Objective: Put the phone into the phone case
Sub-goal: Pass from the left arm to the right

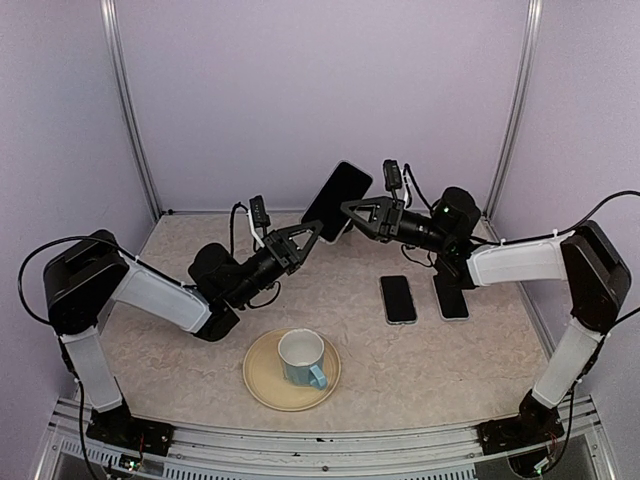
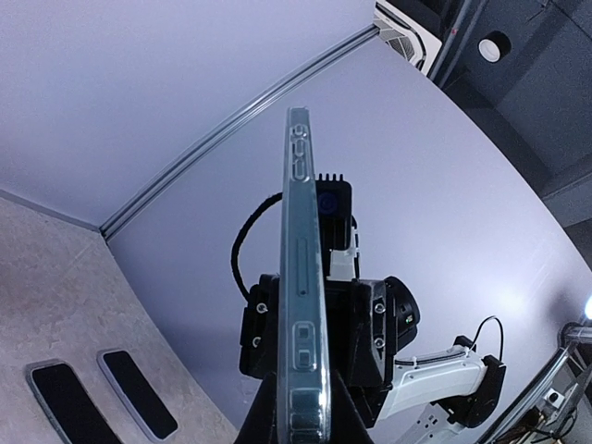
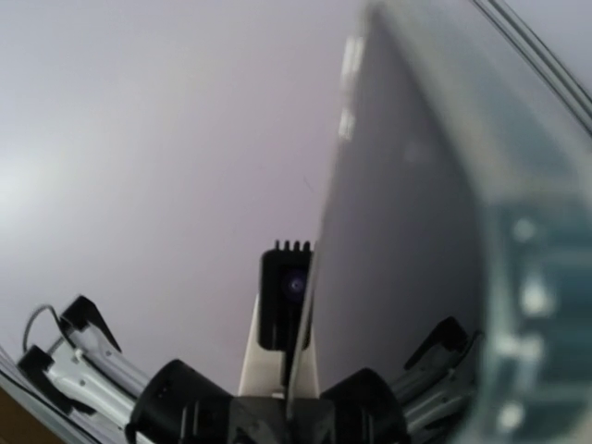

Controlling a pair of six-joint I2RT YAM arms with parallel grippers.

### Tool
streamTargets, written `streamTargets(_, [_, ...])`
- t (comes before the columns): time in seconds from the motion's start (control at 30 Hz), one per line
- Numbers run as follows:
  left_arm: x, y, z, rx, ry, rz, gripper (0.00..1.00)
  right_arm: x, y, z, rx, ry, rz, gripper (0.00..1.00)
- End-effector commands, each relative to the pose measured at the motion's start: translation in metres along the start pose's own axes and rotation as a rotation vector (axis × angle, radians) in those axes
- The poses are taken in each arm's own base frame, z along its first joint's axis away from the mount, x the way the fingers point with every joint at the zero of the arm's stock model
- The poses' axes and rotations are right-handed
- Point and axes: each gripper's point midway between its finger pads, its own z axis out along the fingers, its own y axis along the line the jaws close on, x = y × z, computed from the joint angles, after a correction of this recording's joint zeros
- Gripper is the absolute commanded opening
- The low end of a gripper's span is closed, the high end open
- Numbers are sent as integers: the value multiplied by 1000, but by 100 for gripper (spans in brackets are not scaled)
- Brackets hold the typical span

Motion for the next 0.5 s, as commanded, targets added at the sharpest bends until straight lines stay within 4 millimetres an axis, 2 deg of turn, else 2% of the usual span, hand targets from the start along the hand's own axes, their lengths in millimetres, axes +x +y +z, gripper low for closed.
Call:
streamTargets(0.0, [-14, -16, -3, 53, -96, 37, 0, -5, 14, 10, -47, -20, -32, 30])
streamTargets(0.07, [-12, -17, -3, 53, -103, 39, 0, -5, 15, 10, -50, -27, -32, 24])
streamTargets(0.33, [-8, -16, -5, 51, -111, 33, 0, -9, 19, 10, -60, -43, -50, 14])
streamTargets(0.47, [-6, -17, -5, 57, -103, 27, 2, -10, 21, 12, -68, -37, -49, 0])
